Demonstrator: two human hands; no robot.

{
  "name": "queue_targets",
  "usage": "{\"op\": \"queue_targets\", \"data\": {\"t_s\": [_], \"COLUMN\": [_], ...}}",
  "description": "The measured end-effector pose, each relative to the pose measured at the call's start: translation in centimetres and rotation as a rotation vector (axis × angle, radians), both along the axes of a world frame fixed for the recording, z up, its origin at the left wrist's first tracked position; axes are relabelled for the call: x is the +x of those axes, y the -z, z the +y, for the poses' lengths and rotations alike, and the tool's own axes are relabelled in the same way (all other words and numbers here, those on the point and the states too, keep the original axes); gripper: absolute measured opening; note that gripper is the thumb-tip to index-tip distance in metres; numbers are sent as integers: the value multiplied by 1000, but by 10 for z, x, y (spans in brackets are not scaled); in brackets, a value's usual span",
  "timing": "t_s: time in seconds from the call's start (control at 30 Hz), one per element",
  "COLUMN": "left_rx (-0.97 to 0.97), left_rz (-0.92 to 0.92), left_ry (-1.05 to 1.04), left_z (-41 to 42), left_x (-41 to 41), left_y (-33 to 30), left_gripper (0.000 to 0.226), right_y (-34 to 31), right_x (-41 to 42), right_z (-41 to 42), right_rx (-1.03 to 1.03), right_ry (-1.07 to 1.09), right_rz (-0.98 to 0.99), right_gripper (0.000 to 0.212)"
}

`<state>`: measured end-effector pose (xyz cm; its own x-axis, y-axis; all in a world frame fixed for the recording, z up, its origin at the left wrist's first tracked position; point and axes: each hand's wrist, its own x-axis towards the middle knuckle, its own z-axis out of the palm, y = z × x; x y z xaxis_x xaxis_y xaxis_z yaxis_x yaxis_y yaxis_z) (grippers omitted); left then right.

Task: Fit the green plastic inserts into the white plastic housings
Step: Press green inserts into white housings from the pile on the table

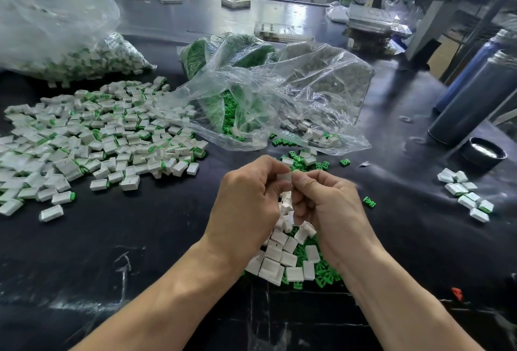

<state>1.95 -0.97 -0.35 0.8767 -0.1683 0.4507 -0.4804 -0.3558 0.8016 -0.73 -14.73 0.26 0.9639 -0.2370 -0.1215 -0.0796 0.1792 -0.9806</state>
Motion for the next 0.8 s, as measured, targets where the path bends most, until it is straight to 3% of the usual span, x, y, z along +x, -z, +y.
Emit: {"op": "queue_targets", "data": {"t_s": [0.1, 0.23, 0.33, 0.5, 0.8], "left_rx": [-6, -125, -296, -418, -380], "left_rz": [-12, 131, 281, 339, 358], "left_ry": [-5, 74, 168, 258, 328], "left_z": [0, 2, 5, 5, 5], "left_x": [1, 7, 10, 13, 11], "left_y": [1, -1, -4, -5, -4], "left_gripper": [19, 17, 15, 10, 12], "right_y": [0, -5, -7, -4, -1], "right_x": [-1, 1, 2, 2, 1], "right_z": [-1, -5, -6, 1, 7], "right_rx": [18, -10, -2, 9, -24], "right_ry": [-5, -49, -59, -219, -239], "right_rz": [-27, -65, -91, -96, -118], "right_gripper": [24, 28, 38, 61, 56]}}
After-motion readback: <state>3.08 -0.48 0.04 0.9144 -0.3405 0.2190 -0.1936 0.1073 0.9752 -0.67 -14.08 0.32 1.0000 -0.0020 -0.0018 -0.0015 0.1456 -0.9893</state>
